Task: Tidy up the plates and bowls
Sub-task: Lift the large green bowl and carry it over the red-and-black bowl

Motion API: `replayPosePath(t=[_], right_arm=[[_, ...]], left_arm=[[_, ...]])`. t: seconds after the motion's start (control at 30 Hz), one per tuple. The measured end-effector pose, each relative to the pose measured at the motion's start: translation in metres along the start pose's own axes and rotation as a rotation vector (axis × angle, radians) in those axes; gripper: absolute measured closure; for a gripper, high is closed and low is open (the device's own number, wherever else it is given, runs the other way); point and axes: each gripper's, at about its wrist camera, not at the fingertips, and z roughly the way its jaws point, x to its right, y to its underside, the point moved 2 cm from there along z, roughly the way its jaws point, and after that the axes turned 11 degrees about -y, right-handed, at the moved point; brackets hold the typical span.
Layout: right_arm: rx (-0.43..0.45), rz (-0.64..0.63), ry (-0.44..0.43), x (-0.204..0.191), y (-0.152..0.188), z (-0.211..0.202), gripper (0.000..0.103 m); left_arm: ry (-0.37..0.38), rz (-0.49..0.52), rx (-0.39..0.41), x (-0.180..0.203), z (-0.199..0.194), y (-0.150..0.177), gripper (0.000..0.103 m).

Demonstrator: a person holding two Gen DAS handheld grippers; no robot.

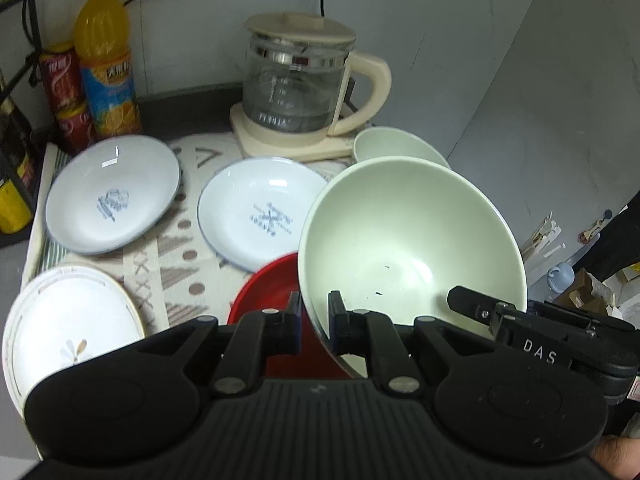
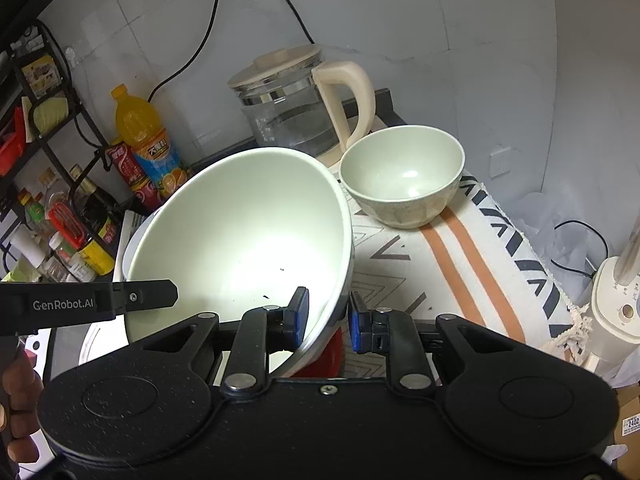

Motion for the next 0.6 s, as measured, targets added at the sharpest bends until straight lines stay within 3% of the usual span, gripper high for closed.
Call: replayPosePath(t=[0.6], right_arm=[[-0.127,-0.1,0.037,-0.007,0.021,0.024,0.082]], left_arm=[[-0.004,-0.096,-0.156,-0.017,0.03,0.029,0.09]])
